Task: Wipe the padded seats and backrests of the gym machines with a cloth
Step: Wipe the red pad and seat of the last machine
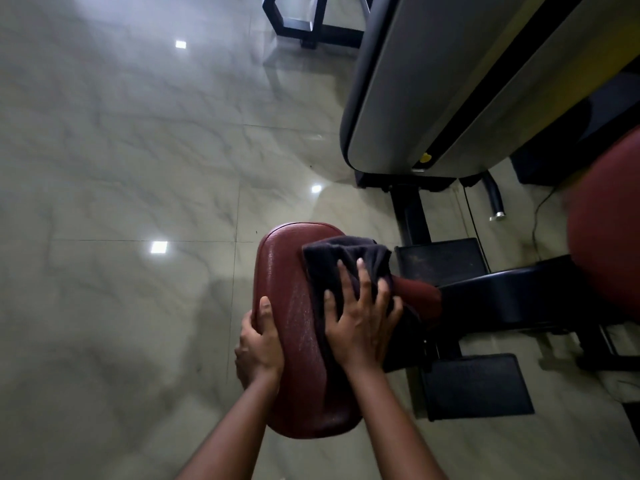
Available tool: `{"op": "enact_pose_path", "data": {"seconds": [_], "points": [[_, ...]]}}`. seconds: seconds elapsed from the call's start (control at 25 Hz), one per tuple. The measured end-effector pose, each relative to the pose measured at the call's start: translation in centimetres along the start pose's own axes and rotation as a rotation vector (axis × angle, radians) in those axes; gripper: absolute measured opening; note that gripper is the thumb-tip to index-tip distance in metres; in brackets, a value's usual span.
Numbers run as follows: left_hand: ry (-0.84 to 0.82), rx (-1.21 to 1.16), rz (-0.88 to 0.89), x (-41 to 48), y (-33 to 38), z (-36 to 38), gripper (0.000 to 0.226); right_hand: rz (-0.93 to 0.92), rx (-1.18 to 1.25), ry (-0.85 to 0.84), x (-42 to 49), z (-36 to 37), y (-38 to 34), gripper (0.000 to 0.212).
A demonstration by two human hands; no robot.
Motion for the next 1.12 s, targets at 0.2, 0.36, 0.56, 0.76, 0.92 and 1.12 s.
{"op": "enact_pose_path", "data": {"seconds": [0.2,0.36,0.56,0.76,0.92,1.12], "points": [[0.003,-0.003,-0.005,-0.1,-0.1,-0.1,0.068,-0.205,0.013,-0.057,-2.7,-0.3,-0.8,0.057],[-0.008,0.003,0.016,-0.2,-0.1,0.2,0.074,-0.136,-0.039,-0.056,2.2,-0.5,3.3,0.056],[-0.001,0.0,0.012,0.0,-0.1,0.0,0.077,0.221,0.064,-0.005,3.3,-1.4,8.3,0.058],[0.008,-0.02,0.019,0.0,-0.4,0.1,0.082,0.83,0.465,0.088,-0.2,-0.5,9.4,0.077],[-0.005,-0.025,-0.012,0.3,-0.5,0.3,0.067,0.958,0.647,0.074,-3.6,-0.4,7.7,0.076],[-0.064,-0.086,-0.03,-0.2,0.0,-0.1,0.065,0.811,0.517,-0.018,-8.7,-0.6,5.2,0.072]]}}
Point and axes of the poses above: each hand's wrist, its own x-axis towards the middle knuckle, its own z-axis out of the palm, y = z × x, the point moved 6 cm from there along x, towards the middle knuckle, and after that the axes turned 5 degrees about z, right-handed, at the moved point
